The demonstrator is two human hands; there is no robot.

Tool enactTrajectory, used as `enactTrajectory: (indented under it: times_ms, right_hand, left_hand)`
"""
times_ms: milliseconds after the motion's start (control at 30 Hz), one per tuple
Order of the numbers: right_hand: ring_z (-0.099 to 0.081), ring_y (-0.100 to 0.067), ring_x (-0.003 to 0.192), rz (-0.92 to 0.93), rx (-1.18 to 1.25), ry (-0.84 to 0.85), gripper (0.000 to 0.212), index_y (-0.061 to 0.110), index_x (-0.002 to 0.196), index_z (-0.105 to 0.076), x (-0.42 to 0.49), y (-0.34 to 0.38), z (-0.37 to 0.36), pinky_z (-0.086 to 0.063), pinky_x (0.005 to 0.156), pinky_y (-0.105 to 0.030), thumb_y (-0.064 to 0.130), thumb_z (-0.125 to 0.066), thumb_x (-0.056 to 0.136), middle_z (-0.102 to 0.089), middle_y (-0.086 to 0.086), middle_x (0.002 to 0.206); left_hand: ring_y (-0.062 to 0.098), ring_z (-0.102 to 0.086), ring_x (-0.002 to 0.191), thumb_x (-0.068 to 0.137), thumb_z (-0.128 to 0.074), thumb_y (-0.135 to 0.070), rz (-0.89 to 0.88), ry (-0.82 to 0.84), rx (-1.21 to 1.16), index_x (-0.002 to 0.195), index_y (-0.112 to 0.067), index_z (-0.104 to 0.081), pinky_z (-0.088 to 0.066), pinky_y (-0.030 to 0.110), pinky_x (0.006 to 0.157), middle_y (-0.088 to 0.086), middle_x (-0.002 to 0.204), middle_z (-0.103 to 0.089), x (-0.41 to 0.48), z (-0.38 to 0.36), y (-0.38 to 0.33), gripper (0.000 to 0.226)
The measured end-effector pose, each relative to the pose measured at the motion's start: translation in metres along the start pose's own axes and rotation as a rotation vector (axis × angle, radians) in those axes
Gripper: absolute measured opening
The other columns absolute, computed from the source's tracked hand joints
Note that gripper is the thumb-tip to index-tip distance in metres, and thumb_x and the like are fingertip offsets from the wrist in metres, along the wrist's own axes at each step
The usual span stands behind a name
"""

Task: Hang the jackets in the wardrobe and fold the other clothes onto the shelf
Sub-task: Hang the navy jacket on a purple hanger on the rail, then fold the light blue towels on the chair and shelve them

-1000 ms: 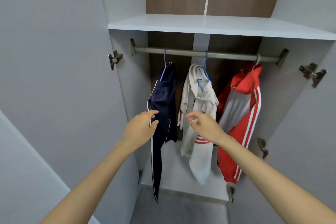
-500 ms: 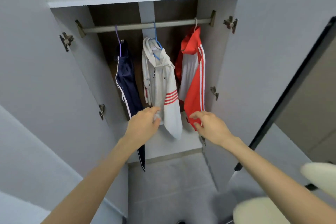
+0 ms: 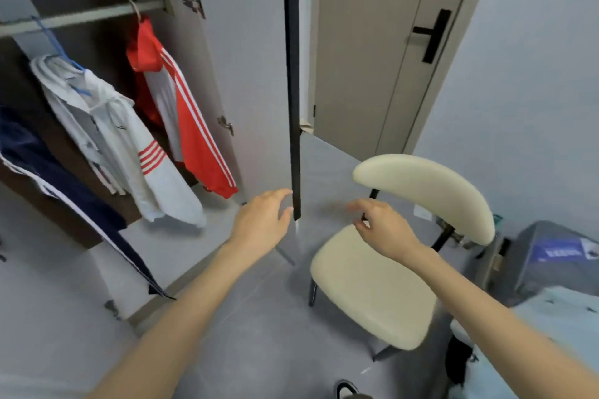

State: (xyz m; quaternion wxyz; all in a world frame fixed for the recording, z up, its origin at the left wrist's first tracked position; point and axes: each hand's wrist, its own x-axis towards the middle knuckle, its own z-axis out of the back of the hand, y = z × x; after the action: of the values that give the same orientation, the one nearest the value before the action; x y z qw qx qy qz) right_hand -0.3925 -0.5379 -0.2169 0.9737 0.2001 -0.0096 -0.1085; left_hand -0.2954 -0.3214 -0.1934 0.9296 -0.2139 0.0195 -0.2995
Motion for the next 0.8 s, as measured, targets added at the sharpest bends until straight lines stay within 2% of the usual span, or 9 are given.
enactTrajectory:
  times_ms: [200, 333, 533, 667, 800]
  right_hand:
    - [-0.050, -0.021, 0.120, -0.221, 0.027, -0.109, 0.033, 0.022, 0.132, -0.053, -0.080, -0.099, 0.017, -0.047, 0.090, -0.039, 0.022, -0.047, 0.100, -0.055, 0.001, 0.131]
    - [-0.049, -0.022, 0.119, -0.388, 0.053, -0.153, 0.032, 0.022, 0.130, -0.054, -0.134, -0.169, 0.025, -0.049, 0.085, -0.037, 0.021, -0.048, 0.099, -0.055, 0.000, 0.127]
    - [-0.047, -0.026, 0.118, -0.601, 0.078, -0.181, 0.033, 0.018, 0.128, -0.056, -0.210, -0.279, 0.019, -0.043, 0.094, -0.039, 0.016, -0.049, 0.096, -0.052, -0.004, 0.131]
    - [-0.040, -0.025, 0.123, -0.767, 0.013, -0.122, 0.034, 0.023, 0.132, -0.050, -0.253, -0.337, -0.005, -0.042, 0.092, -0.037, 0.024, -0.047, 0.098, -0.045, 0.002, 0.139]
    - [-0.032, -0.028, 0.130, -0.934, -0.122, 0.051, 0.043, 0.029, 0.140, -0.036, -0.283, -0.372, -0.039, -0.038, 0.098, -0.040, 0.032, -0.044, 0.098, -0.028, 0.001, 0.150]
  left_hand:
    - [0.020, -0.052, 0.123, 0.100, -0.046, -0.031, -0.213, 0.174, -0.055, 0.141, -0.024, -0.045, -0.043, 0.039, 0.099, -0.001, 0.137, -0.054, 0.024, -0.066, -0.102, 0.041]
    - [0.019, -0.051, 0.124, 0.100, -0.046, -0.030, -0.340, 0.265, -0.058, 0.140, -0.024, -0.047, -0.043, 0.035, 0.098, -0.002, 0.136, -0.055, 0.033, -0.118, -0.181, 0.040]
    - [0.019, -0.053, 0.121, 0.099, -0.047, -0.027, -0.469, 0.390, -0.044, 0.138, -0.024, -0.048, -0.043, 0.034, 0.096, -0.003, 0.133, -0.057, 0.040, -0.208, -0.288, 0.040]
    - [0.021, -0.053, 0.120, 0.099, -0.046, -0.028, -0.517, 0.486, -0.048, 0.139, -0.025, -0.046, -0.045, 0.037, 0.094, -0.002, 0.135, -0.055, 0.040, -0.270, -0.338, 0.040]
    - [0.020, -0.050, 0.124, 0.101, -0.044, -0.029, -0.521, 0.596, -0.052, 0.142, -0.026, -0.042, -0.045, 0.037, 0.093, -0.001, 0.140, -0.051, 0.034, -0.325, -0.361, 0.042]
